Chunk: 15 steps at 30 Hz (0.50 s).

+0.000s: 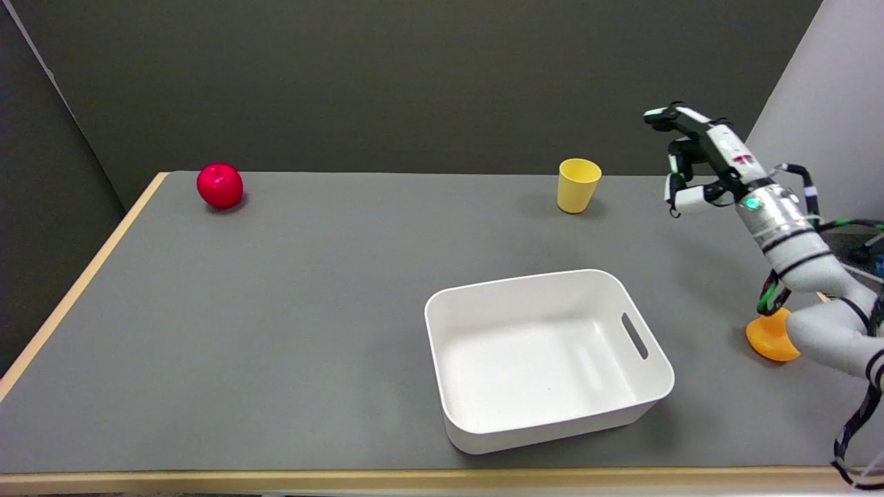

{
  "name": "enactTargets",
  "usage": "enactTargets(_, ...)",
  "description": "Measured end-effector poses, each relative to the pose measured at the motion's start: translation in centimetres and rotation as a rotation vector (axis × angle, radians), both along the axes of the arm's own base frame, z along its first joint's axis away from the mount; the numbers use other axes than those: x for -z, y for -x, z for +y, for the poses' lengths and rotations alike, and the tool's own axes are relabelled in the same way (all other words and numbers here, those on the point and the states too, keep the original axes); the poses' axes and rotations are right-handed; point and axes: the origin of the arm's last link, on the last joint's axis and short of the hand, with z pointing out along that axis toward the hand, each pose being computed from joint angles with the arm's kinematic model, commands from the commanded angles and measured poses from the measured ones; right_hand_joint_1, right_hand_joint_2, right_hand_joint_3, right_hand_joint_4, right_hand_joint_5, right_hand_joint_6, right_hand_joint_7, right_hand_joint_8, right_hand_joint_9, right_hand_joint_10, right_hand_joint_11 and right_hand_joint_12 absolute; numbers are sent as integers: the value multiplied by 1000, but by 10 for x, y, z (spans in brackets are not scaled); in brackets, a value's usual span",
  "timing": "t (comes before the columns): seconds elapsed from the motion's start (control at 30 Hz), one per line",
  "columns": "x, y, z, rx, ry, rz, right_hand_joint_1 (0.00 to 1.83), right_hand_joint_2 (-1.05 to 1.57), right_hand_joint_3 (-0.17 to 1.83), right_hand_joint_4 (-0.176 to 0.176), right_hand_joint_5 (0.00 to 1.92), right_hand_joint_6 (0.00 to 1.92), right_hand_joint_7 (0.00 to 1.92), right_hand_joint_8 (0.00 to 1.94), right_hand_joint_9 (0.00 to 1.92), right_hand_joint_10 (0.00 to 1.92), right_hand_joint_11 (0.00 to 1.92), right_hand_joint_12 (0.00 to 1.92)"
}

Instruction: Pick up the yellow cup.

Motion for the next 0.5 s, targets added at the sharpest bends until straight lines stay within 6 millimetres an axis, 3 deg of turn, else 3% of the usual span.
enactTargets(0.5,19,4,-58,273,30,162,1760,435,1501,96,309,541,416,461,962,1921,1064,1921)
